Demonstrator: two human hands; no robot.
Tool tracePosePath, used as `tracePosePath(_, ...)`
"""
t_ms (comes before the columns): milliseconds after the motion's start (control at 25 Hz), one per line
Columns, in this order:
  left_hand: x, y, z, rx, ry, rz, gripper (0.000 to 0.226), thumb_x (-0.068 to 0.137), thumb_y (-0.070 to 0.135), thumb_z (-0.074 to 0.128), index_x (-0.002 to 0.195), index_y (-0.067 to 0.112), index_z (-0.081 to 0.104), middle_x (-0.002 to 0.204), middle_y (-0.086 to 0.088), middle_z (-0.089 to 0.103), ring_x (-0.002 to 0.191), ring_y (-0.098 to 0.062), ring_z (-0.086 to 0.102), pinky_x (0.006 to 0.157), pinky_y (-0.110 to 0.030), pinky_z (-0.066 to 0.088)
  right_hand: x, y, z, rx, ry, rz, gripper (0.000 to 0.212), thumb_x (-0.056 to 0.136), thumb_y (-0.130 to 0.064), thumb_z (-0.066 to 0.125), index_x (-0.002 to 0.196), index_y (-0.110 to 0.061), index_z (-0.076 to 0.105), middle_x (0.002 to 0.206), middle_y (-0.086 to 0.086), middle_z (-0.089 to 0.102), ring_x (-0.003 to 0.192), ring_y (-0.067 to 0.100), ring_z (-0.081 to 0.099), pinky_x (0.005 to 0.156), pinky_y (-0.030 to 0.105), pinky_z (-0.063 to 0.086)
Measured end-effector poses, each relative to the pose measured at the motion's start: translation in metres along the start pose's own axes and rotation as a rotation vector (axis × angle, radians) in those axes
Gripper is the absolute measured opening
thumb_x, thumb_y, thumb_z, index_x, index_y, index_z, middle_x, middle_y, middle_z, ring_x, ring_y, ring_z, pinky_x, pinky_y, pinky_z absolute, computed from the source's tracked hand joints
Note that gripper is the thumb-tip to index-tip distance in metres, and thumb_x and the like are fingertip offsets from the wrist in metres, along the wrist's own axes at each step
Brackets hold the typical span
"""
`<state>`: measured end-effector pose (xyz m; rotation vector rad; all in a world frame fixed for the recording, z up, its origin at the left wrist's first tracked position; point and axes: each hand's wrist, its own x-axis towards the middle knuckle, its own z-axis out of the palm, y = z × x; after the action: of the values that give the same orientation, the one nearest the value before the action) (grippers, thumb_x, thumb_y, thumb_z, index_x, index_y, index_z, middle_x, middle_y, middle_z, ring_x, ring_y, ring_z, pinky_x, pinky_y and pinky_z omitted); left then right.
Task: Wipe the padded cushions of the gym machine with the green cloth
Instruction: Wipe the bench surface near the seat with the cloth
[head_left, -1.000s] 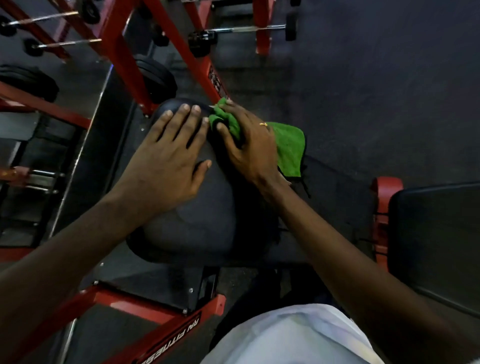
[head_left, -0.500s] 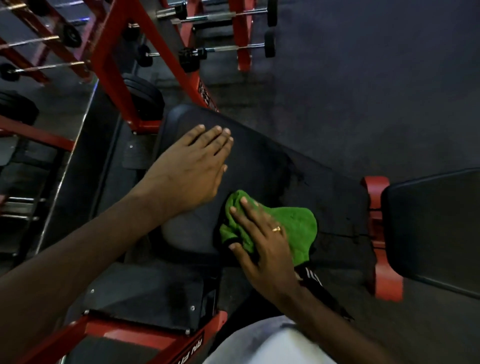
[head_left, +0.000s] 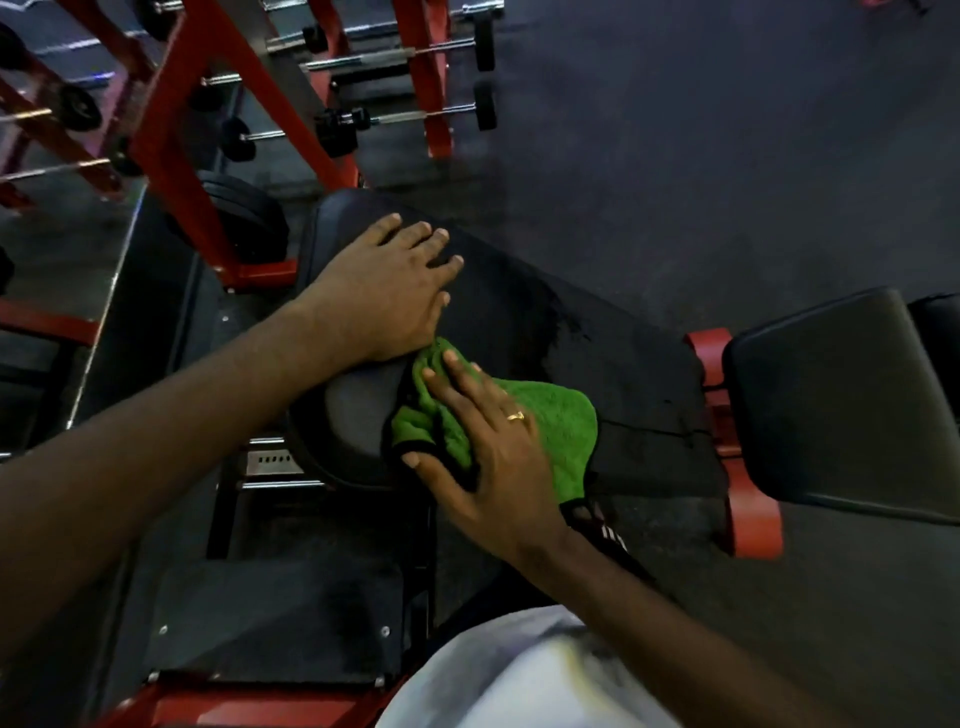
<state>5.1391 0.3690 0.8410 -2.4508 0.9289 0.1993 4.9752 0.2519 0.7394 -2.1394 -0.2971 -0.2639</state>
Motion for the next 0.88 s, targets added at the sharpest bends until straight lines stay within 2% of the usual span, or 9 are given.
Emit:
tracePosePath(200, -0.003, 0.003, 0.006, 0.052, 0.032, -0.010, 0.064, 0.102, 0.046, 0.016, 0.158, 0.015, 0.025, 0.165, -0.014, 0.023, 0.152, -0.028, 0.022, 0.123, -0.047, 0.016, -0.015, 0.051, -0.011, 0.036, 0.061, 0.276, 0.062, 0.096, -0.050, 0.053, 0.152, -0.026, 0.044, 0.164, -0.009, 0.031, 0.150, 0.012, 0.032, 0.115, 0.049, 0.037)
tracePosePath(320, -0.002, 0.002, 0.007, 0.043, 0.030, -0.003, 0.063, 0.103, 0.045, 0.018, 0.158, 0.015, 0.025, 0.165, -0.014, 0.024, 0.152, -0.028, 0.022, 0.123, -0.048, 0.017, -0.014, 0.029, -0.009, 0.134, 0.015, 0.245, 0.064, 0.097, -0.050, 0.040, 0.157, -0.026, 0.036, 0.168, -0.007, 0.019, 0.155, 0.017, 0.019, 0.122, 0.050, 0.024)
tracePosePath(400, -0.001, 0.002, 0.009, 0.044, 0.031, -0.004, 0.063, 0.103, 0.045, 0.018, 0.158, 0.015, 0.026, 0.164, -0.014, 0.024, 0.152, -0.028, 0.022, 0.123, -0.048, 0.017, -0.012, 0.014, -0.008, 0.143, -0.008, 0.200, 0.067, 0.099, -0.059, 0.034, 0.158, -0.028, 0.032, 0.169, -0.008, 0.015, 0.156, 0.017, 0.014, 0.123, 0.047, 0.020)
tracePosePath(480, -0.001, 0.000, 0.010, 0.044, 0.026, -0.010, 0.063, 0.103, 0.045, 0.019, 0.157, 0.015, 0.027, 0.164, -0.014, 0.025, 0.152, -0.029, 0.023, 0.123, -0.049, 0.017, -0.006, 0.012, -0.002, 0.040, 0.036, 0.252, 0.069, 0.097, -0.069, 0.032, 0.157, -0.034, 0.034, 0.168, -0.011, 0.019, 0.155, 0.017, 0.019, 0.121, 0.048, 0.026)
tracePosePath(560, -0.001, 0.001, 0.010, 0.050, 0.028, -0.006, 0.063, 0.103, 0.045, 0.019, 0.157, 0.014, 0.027, 0.164, -0.015, 0.025, 0.151, -0.029, 0.023, 0.123, -0.049, 0.018, 0.007, 0.021, 0.005, -0.057, 0.086, 0.306, 0.064, 0.096, -0.067, 0.041, 0.152, -0.036, 0.041, 0.165, -0.011, 0.027, 0.151, 0.018, 0.030, 0.115, 0.048, 0.036)
tracePosePath(720, -0.002, 0.003, 0.010, 0.068, 0.039, -0.008, 0.063, 0.103, 0.045, 0.020, 0.157, 0.012, 0.028, 0.163, -0.017, 0.026, 0.151, -0.031, 0.024, 0.122, -0.051, 0.018, 0.021, 0.043, 0.003, -0.023, 0.135, 0.405, 0.058, 0.097, -0.062, 0.042, 0.146, -0.034, 0.050, 0.162, -0.009, 0.036, 0.144, 0.017, 0.044, 0.107, 0.047, 0.046)
tracePosePath(800, -0.003, 0.004, 0.009, 0.075, 0.024, -0.011, 0.064, 0.104, 0.045, 0.019, 0.157, 0.011, 0.026, 0.163, -0.018, 0.025, 0.151, -0.033, 0.023, 0.122, -0.052, 0.018, 0.009, 0.030, 0.003, -0.050, 0.141, 0.356, 0.054, 0.099, -0.058, 0.042, 0.145, -0.032, 0.052, 0.161, -0.011, 0.037, 0.142, 0.015, 0.046, 0.104, 0.046, 0.047)
tracePosePath(880, 0.001, 0.010, 0.007, 0.068, 0.023, -0.020, 0.063, 0.104, 0.045, 0.021, 0.157, 0.009, 0.024, 0.163, -0.020, 0.023, 0.151, -0.034, 0.021, 0.122, -0.052, 0.017, -0.012, 0.018, 0.003, -0.073, 0.085, 0.229, 0.051, 0.101, -0.054, 0.043, 0.146, -0.031, 0.051, 0.163, -0.013, 0.033, 0.144, 0.013, 0.043, 0.104, 0.045, 0.045)
